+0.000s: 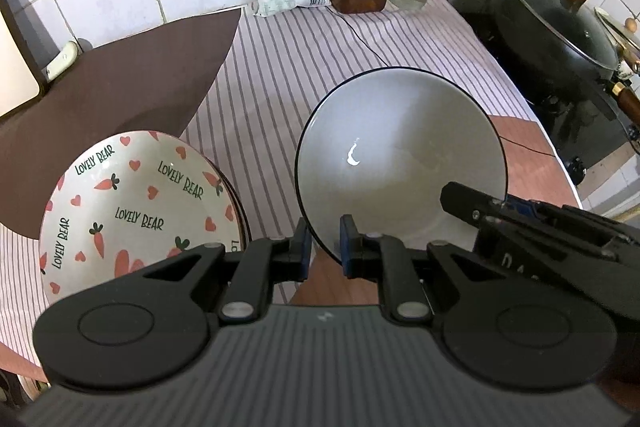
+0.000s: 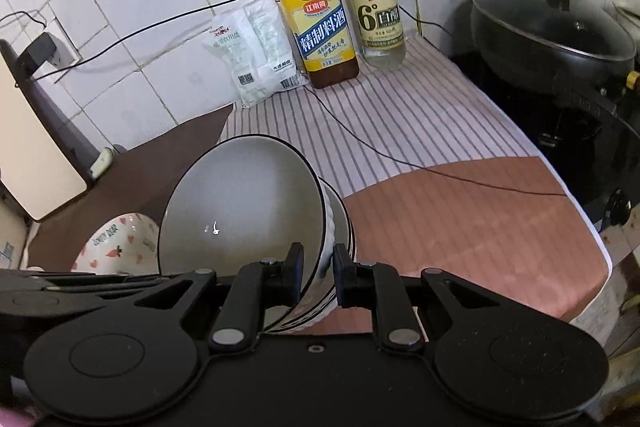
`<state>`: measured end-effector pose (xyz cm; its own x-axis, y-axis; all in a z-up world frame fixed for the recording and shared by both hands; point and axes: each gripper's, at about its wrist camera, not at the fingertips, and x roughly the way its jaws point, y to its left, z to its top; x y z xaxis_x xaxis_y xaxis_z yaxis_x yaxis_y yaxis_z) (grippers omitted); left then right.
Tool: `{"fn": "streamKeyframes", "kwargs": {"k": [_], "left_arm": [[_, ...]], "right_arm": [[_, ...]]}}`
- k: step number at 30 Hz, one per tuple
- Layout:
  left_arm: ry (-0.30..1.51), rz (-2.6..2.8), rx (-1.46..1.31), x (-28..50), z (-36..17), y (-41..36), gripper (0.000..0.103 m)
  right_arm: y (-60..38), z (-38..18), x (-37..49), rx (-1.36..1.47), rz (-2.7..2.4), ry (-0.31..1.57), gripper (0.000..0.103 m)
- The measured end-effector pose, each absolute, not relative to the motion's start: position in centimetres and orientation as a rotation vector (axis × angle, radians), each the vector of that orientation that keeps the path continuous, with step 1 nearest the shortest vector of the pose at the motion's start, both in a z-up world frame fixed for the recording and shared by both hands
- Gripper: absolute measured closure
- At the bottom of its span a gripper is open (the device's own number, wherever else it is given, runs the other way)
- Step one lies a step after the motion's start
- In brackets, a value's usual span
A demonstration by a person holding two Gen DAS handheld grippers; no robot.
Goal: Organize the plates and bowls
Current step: 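Carry the white bowl over the bowl stack and lower it in, then open the left gripper and withdraw from the bowl stack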
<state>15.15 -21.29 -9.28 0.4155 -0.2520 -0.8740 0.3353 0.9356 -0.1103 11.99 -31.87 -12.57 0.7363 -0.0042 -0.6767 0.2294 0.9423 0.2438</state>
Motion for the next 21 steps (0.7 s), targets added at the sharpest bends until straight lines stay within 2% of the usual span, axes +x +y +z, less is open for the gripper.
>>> {"fn": "streamKeyframes", "kwargs": {"k": [12,16,21], "left_arm": [[1.09,-0.36,0.053,15.5,-9.9,-21.2,0.089],[1.093,-0.36,0.04,15.5,-10.1,-21.2,0.085],[1.086,-0.354,0.018,15.5,-10.4,-21.2,0.084]], "right_arm": [[-31.0,-13.1,12.2,0.194,-0.124,0.676,0.083],[-30.9,-13.0,12.1,0.155,-0.131,0.676,0.081],[-31.1,-13.2,12.1,0.134,-0.113,0.672,0.08]]}}
